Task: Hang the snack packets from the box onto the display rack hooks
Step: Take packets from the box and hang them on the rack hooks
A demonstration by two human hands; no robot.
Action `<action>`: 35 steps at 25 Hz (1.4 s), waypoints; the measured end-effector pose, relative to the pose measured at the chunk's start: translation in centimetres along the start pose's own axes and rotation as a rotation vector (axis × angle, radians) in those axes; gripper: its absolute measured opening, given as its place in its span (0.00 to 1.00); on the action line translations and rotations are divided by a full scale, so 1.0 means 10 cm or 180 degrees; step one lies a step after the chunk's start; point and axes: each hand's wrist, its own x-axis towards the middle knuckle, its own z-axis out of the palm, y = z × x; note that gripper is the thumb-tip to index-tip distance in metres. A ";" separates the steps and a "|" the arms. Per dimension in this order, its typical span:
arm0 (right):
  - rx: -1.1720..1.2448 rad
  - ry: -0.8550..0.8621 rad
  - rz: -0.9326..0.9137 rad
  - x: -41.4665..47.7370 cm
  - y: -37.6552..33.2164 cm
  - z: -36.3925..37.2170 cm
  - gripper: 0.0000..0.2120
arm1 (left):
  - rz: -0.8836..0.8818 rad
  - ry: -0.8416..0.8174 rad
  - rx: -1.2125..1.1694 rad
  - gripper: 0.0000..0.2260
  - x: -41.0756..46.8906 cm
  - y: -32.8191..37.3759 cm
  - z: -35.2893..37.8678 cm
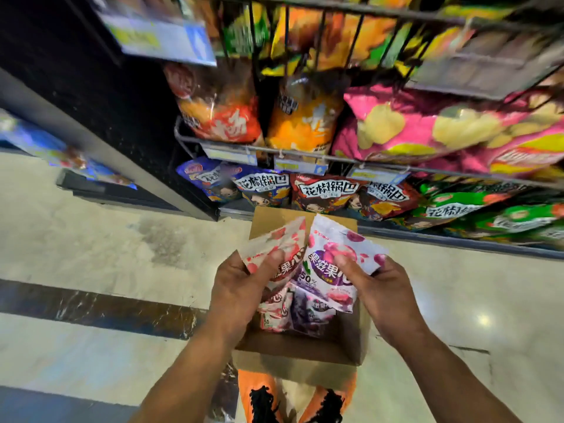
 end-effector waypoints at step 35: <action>0.0456 -0.1228 -0.3428 -4.65 -7.13 0.02 0.14 | 0.3238 0.1232 -0.0328 0.09 -5.15 6.88 -0.46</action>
